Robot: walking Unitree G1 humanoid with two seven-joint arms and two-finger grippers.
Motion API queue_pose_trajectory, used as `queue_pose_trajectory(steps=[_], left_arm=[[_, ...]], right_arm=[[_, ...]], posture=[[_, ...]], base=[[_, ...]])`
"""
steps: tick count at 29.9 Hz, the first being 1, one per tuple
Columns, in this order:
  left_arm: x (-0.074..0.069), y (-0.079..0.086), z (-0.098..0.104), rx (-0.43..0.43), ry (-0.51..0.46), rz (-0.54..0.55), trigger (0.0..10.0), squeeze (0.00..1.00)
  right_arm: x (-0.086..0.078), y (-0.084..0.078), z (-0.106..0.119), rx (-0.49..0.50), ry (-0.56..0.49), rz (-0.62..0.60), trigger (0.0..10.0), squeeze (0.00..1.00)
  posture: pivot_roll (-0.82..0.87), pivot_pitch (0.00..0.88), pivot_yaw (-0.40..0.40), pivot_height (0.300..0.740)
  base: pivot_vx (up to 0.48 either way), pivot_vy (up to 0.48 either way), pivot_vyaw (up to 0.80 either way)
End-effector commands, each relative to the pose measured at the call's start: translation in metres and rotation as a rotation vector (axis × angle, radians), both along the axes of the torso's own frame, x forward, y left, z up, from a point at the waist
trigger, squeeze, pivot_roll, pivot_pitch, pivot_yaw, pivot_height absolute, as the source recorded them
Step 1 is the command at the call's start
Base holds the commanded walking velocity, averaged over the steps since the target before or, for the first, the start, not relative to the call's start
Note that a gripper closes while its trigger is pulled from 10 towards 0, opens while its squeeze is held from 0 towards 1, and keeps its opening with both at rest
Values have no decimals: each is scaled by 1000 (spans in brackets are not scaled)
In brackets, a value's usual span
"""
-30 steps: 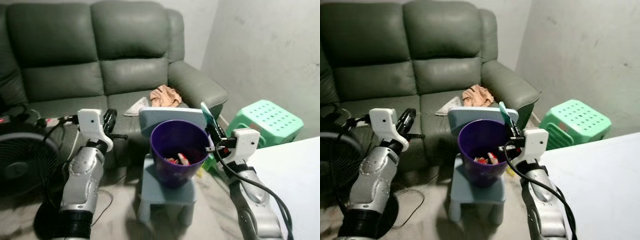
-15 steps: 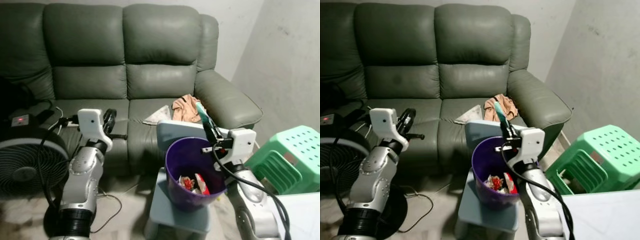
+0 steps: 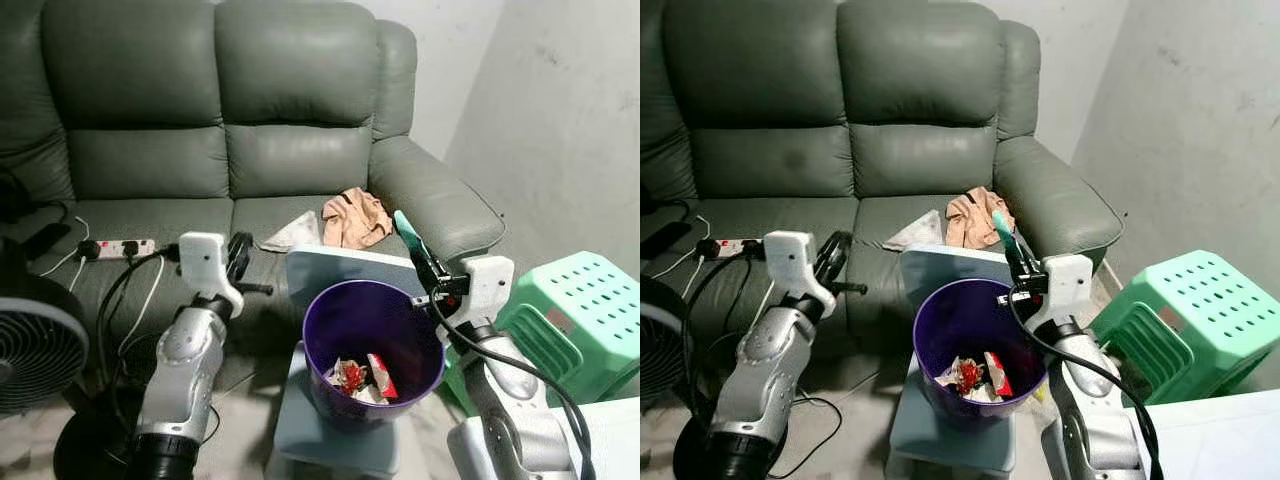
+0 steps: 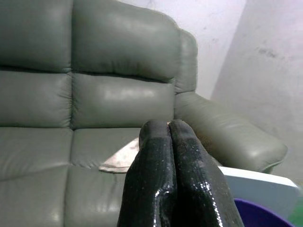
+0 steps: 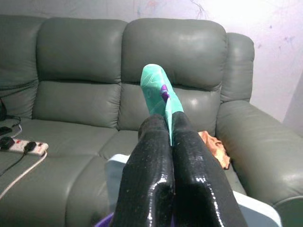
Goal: Picking trash to rubbish bin
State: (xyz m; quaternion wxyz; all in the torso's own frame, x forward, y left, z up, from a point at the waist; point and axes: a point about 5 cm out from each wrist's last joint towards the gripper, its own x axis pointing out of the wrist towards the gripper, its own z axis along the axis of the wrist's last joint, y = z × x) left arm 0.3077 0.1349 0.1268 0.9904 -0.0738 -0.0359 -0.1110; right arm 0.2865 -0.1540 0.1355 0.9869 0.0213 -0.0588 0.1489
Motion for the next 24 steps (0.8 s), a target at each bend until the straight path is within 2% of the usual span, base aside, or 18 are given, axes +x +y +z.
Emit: queue_pose_trajectory(steps=[1,6,8,9,10,12,13,15,18,24], left_arm=[[-6,-15,4,-1,-15,-73,10000,0],[-25,-34,1,-14,-4,-185,10000,0],[-30,-38,1,-21,-7,-192,10000,0],[-37,-44,0,-33,3,-191,10000,0],[-37,-44,0,-33,3,-191,10000,0],[-52,-55,-2,-46,19,-203,10000,0],[-52,-55,-2,-46,19,-203,10000,0],[-63,-61,-1,-52,33,-213,10000,0],[-70,-67,3,-54,30,-225,10000,0],[-85,-78,10,19,2,-276,10000,0]], right_arm=[[6,-5,-3,-34,43,1,10000,0],[17,-8,0,-45,91,14,10000,0],[20,-9,0,-50,100,23,10000,0],[24,-8,-2,-72,113,32,10000,0],[24,-8,-2,-72,113,32,10000,0],[31,-8,-6,-109,136,52,10000,0],[31,-8,-6,-109,136,52,10000,0],[38,-8,-13,-113,183,63,10000,0],[42,-6,-18,-131,197,81,10000,0],[54,0,-31,-163,230,91,10000,0]], posture=[[-20,0,-85,740],[-5,0,-110,740],[0,0,-120,740],[4,0,-131,740],[4,0,-131,740],[14,10,-149,740],[14,10,-149,740],[23,46,-168,740],[31,65,-178,740],[43,101,-187,740]], base=[[0,0,0],[0,0,0],[0,0,0],[0,0,0],[0,0,0],[0,0,0],[0,0,0],[0,0,0],[0,0,0],[0,0,0]])
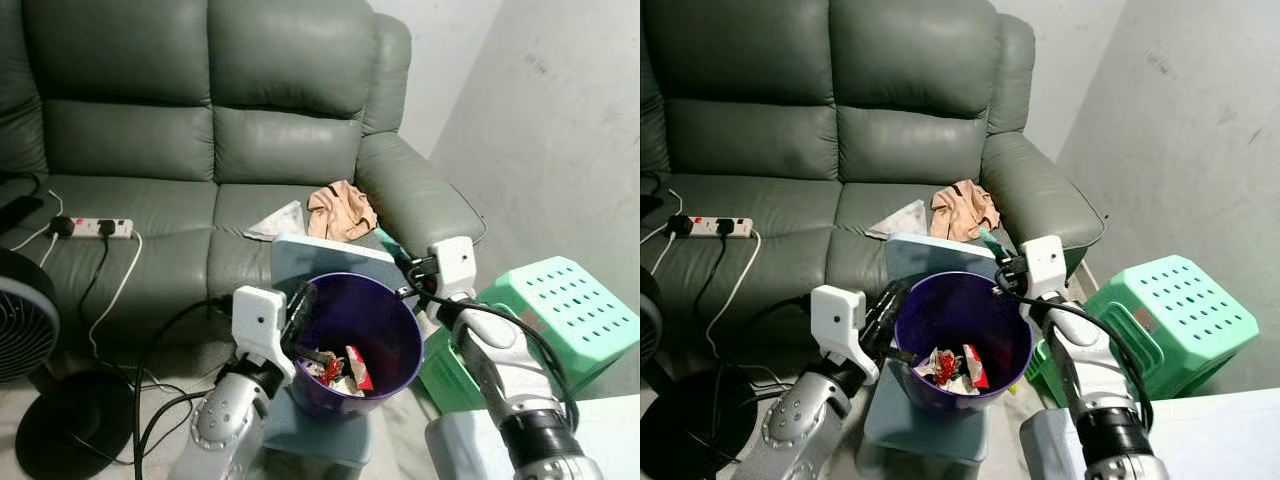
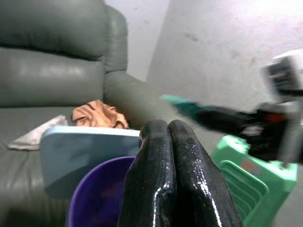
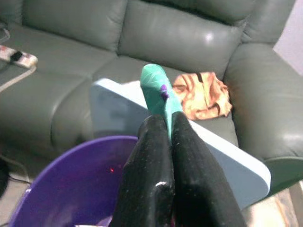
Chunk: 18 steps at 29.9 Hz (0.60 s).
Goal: Picking trash to rubbish bin
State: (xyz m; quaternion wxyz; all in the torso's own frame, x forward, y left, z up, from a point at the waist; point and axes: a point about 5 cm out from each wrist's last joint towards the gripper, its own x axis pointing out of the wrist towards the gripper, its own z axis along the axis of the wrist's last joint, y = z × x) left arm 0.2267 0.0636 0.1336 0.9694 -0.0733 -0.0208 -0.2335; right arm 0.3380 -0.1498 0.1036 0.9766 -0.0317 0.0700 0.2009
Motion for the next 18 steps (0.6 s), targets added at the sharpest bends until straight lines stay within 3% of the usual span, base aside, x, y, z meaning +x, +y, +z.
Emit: queue_pose_trajectory(steps=[1,7,13,18], left_arm=[[-7,-9,6,19,-19,-36,10000,0],[-18,-15,14,54,-42,-66,10000,0],[-27,-21,20,38,-38,-86,10000,0],[-35,-28,20,23,-7,-117,10000,0]], right_arm=[[6,-3,-1,-16,4,-19,10000,0],[14,2,-14,-66,54,-43,10000,0],[14,7,-33,-151,146,-82,10000,0],[15,9,-36,-162,156,-99,10000,0]], posture=[[49,112,-191,740],[61,141,-192,740],[62,160,-190,740],[56,169,-187,740]], base=[[0,0,0],[0,0,0],[0,0,0],[0,0,0]])
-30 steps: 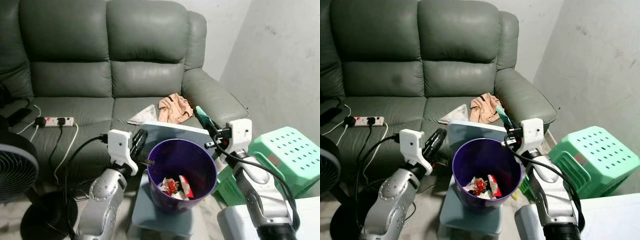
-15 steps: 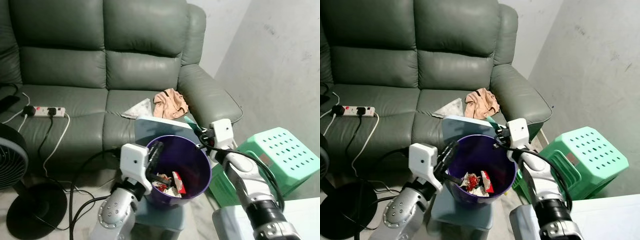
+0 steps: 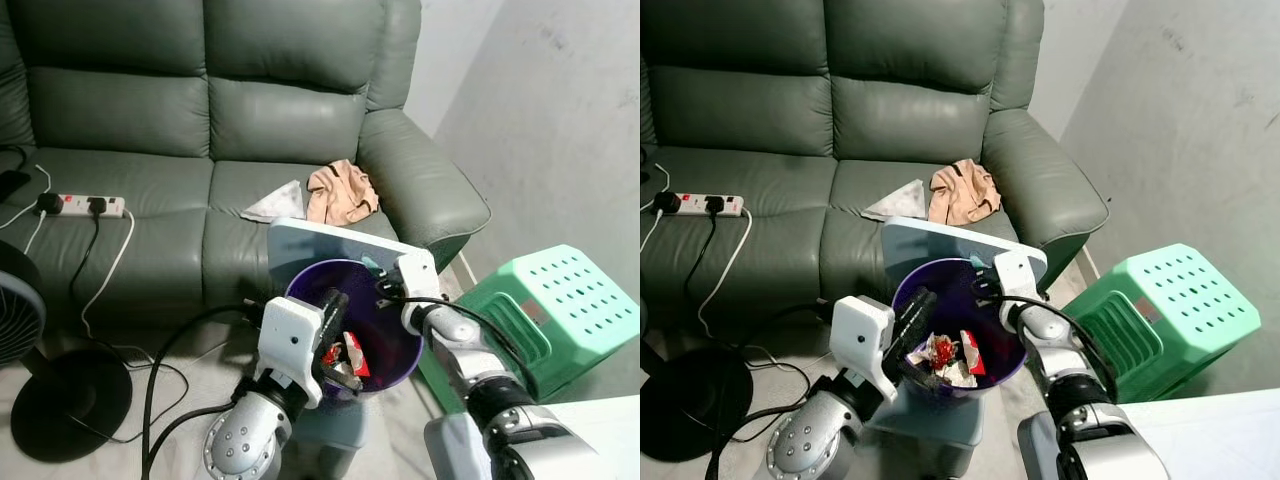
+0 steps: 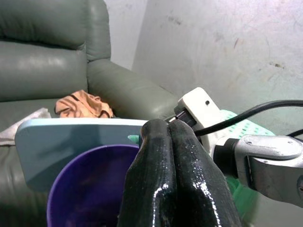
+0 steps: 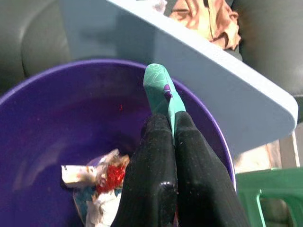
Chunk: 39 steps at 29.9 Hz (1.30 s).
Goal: Picking trash to rubbish bin
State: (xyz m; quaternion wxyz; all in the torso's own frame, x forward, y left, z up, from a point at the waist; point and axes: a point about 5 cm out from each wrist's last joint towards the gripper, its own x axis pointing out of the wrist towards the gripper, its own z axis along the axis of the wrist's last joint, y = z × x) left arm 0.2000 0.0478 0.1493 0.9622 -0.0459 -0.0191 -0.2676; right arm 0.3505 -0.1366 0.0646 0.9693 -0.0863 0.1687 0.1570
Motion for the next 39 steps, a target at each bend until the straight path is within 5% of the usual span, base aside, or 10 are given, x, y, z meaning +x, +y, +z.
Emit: queue_pose_trajectory(steps=[1,9,19,20,39], left_arm=[[-12,-16,2,-43,33,-58,10000,0],[-17,-10,-5,-129,146,14,10000,0],[-23,-13,-4,-148,166,19,10000,0],[-23,-14,-4,-150,167,19,10000,0],[-21,-13,-5,-155,177,22,10000,0]], right_arm=[[4,-2,3,-26,-15,-21,10000,0],[10,-2,11,-31,-35,-33,10000,0],[9,3,8,-13,-10,-7,10000,0],[9,2,7,-17,-9,-8,10000,1000],[10,0,10,0,-16,-6,10000,1000]], posture=[[57,169,-186,740],[57,189,-190,740],[63,190,-200,740],[65,190,-203,740],[73,182,-206,740]], base=[[0,0,0],[0,0,0],[0,0,0],[0,0,0],[0,0,0]])
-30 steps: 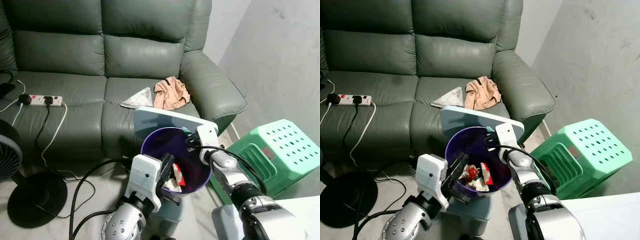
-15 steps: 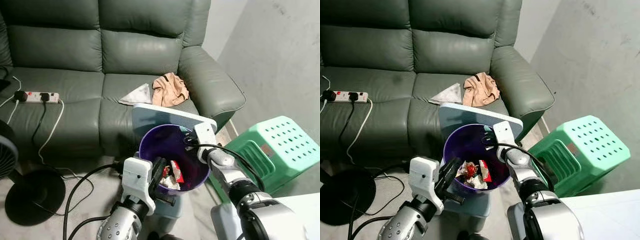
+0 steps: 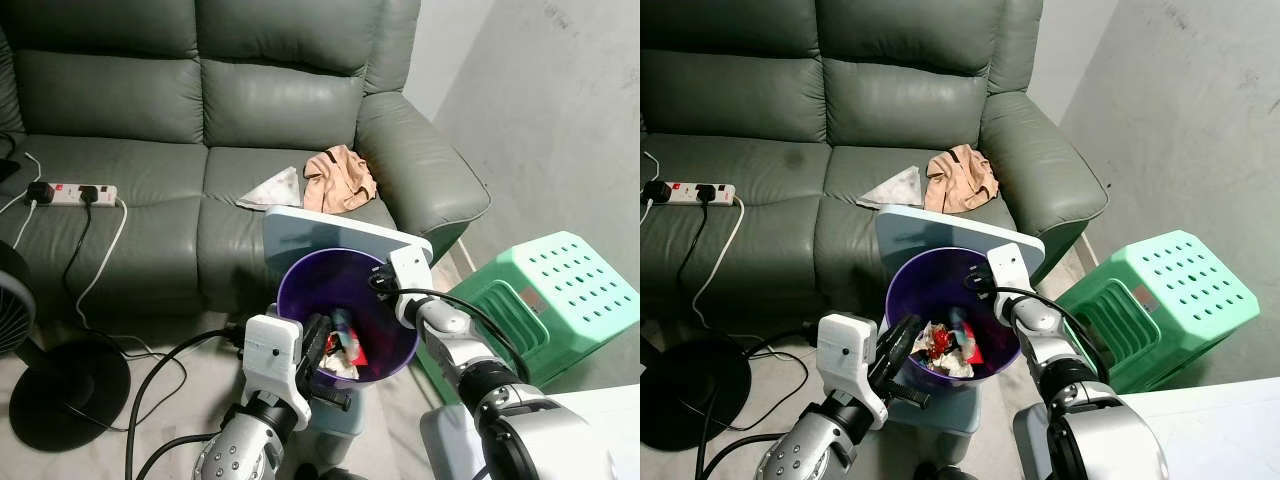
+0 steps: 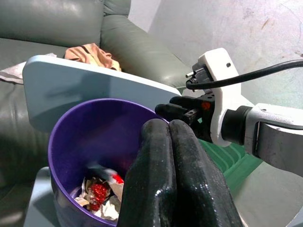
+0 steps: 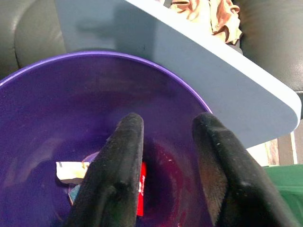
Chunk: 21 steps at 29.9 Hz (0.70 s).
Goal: Picking trash to rubbish bin
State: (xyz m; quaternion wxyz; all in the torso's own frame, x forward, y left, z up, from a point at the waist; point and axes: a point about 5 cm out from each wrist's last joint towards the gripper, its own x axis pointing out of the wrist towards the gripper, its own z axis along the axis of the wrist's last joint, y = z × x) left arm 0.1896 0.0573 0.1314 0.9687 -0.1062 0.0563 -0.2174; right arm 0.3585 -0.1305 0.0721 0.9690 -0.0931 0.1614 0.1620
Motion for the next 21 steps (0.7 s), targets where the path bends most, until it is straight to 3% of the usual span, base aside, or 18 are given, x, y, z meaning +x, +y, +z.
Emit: queue_pose_trajectory(steps=[1,18,21], left_arm=[[-11,-23,13,-84,-12,-61,10000,0],[-10,-22,13,-78,-19,-67,10000,0],[1,-16,14,-58,-53,-69,10000,0]], right_arm=[[2,-6,2,10,-1,-20,10000,1000],[3,-6,4,41,-5,-20,10000,1000],[7,-8,14,103,-61,-29,10000,1000]], posture=[[73,182,-206,740],[74,177,-203,740],[80,129,-185,740]], base=[[0,0,0],[0,0,0],[0,0,0]])
